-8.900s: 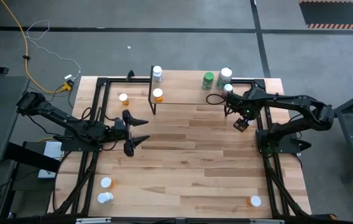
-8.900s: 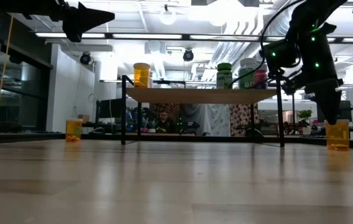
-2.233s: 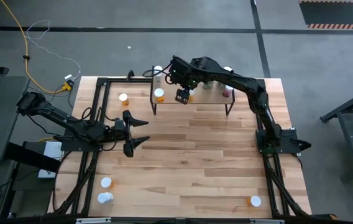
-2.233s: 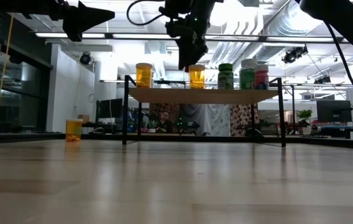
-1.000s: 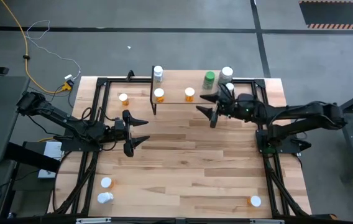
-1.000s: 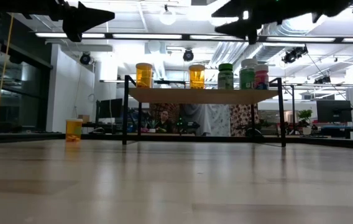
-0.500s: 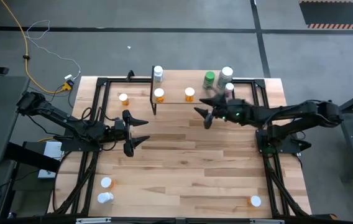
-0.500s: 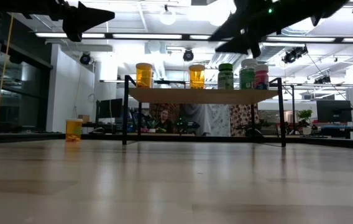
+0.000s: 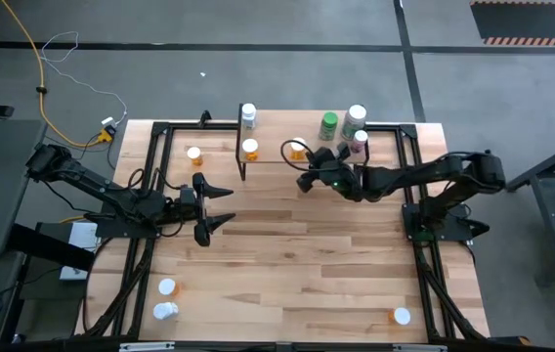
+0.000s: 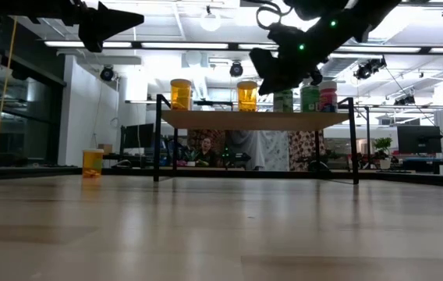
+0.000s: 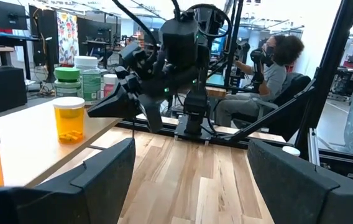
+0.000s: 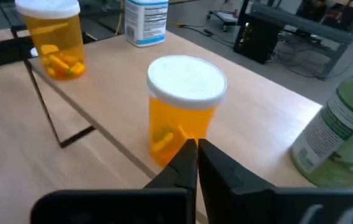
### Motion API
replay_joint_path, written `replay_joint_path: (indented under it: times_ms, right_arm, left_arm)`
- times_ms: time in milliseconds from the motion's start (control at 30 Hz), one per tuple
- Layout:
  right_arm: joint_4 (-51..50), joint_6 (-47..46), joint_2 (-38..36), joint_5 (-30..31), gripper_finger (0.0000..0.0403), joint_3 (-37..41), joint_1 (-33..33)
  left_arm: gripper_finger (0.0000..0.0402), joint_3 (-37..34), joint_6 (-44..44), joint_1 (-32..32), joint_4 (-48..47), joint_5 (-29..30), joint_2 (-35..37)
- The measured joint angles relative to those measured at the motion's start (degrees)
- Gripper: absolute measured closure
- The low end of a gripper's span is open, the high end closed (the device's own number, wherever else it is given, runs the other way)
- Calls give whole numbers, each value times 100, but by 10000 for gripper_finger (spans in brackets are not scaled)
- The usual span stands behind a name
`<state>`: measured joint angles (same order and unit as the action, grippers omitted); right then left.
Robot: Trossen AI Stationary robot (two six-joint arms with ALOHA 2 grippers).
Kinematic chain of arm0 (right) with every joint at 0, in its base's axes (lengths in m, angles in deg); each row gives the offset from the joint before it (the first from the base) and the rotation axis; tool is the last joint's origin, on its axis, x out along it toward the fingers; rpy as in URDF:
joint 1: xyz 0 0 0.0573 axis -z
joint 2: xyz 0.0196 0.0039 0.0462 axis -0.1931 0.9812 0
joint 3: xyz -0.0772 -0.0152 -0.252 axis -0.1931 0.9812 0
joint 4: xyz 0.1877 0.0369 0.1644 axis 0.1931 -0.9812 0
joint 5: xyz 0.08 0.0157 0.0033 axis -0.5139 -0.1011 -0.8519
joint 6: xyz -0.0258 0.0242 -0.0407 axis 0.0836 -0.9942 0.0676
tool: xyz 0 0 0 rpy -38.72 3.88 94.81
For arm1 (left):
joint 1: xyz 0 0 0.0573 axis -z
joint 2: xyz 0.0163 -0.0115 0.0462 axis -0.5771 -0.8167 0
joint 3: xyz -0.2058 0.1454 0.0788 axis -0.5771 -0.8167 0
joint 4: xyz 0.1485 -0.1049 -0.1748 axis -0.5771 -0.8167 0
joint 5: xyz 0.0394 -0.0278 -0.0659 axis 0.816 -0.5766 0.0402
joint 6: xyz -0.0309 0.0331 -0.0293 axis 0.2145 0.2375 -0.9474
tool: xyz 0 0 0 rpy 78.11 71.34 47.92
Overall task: Pick and place medicine bottles onto shelf by color
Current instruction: Put the orange pill bottle on the shelf
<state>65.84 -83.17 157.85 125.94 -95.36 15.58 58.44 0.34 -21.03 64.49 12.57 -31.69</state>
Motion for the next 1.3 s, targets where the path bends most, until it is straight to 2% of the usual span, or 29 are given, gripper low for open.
replay_joint_path:
  times_ms: [233, 667, 1133, 1200, 1300]
  right_arm:
    - [-69, -210, 34, 82, 401, -73, 142]
    - [155, -658, 34, -775, 403, -73, 517]
    - [837, -1044, 34, -1704, 403, -73, 953]
    - [803, -873, 32, -1695, 403, -84, 990]
    - [112, -700, -94, -1644, 403, -302, 1082]
  left_arm:
    - [100, 0, -3, 0, -18, -2, -2]
    - [100, 0, -105, 2, -20, 0, 0]
    - [100, 0, -103, 2, -18, 0, -2]
    - [100, 0, -91, 2, -16, 0, -2]
    - [100, 0, -57, 1, -18, 0, -1]
